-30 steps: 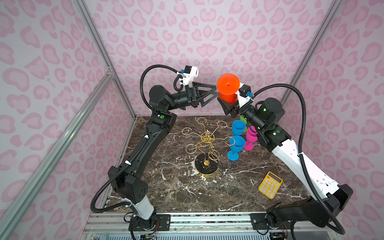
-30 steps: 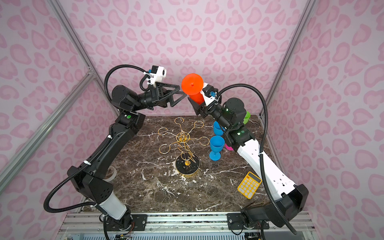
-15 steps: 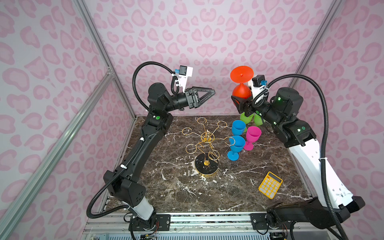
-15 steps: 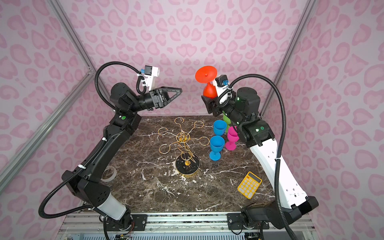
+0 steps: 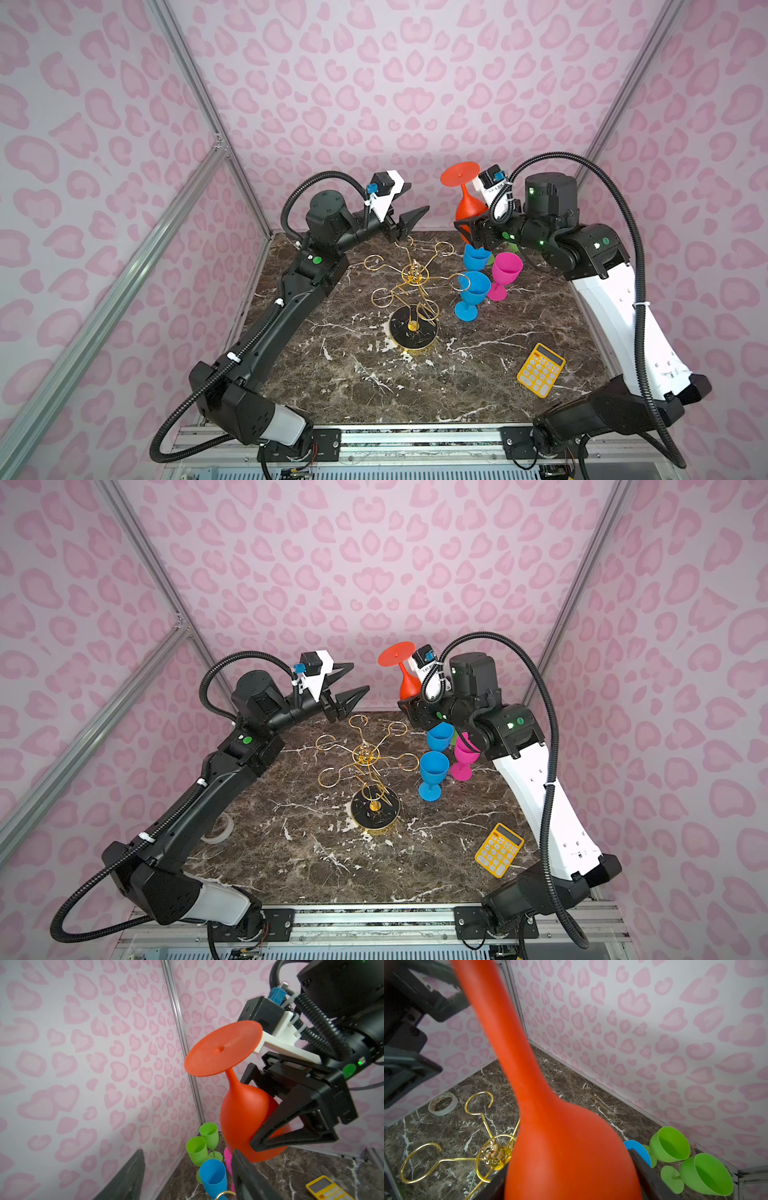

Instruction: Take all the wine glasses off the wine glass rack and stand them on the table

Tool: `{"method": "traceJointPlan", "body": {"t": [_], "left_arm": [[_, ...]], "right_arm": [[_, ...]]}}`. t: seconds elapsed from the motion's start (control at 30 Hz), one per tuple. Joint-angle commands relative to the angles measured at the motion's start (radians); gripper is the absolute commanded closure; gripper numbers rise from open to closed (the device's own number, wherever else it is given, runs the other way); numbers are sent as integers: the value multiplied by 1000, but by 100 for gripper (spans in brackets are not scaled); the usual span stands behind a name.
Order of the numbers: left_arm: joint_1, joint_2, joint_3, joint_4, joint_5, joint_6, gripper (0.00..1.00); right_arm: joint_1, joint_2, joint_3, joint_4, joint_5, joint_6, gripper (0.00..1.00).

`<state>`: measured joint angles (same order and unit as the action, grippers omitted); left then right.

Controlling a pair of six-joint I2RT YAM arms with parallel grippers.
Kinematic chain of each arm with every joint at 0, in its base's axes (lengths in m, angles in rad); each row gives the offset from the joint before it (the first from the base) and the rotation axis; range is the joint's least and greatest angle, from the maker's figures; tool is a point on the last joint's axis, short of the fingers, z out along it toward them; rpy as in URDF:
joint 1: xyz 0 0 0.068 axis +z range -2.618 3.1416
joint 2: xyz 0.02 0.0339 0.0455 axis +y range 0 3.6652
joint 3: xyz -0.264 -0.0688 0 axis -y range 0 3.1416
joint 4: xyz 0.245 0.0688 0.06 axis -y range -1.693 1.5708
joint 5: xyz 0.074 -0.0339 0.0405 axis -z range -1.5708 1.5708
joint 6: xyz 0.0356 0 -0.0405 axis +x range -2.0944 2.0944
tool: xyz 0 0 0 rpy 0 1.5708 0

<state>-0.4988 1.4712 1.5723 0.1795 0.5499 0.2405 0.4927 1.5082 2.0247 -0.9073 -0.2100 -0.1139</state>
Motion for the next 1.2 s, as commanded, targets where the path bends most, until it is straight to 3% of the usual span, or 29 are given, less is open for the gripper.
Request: {"method": "traceJointPlan", "body": {"t": [0.0, 0.17, 0.63, 1.17], "left_arm": [[-7, -16, -13, 63, 14, 229, 35], [-14, -34, -53, 77, 39, 351, 40], [-19, -38, -58, 94, 36, 405, 42], [-34, -39, -75, 101, 43, 412, 74]], "right_arm": [[19, 11, 5, -58, 12, 12, 29], [42, 27, 11, -80, 9, 13, 30], [93, 95, 60, -135, -40, 22, 31], [99, 99, 49, -123, -74, 49, 31]]}}
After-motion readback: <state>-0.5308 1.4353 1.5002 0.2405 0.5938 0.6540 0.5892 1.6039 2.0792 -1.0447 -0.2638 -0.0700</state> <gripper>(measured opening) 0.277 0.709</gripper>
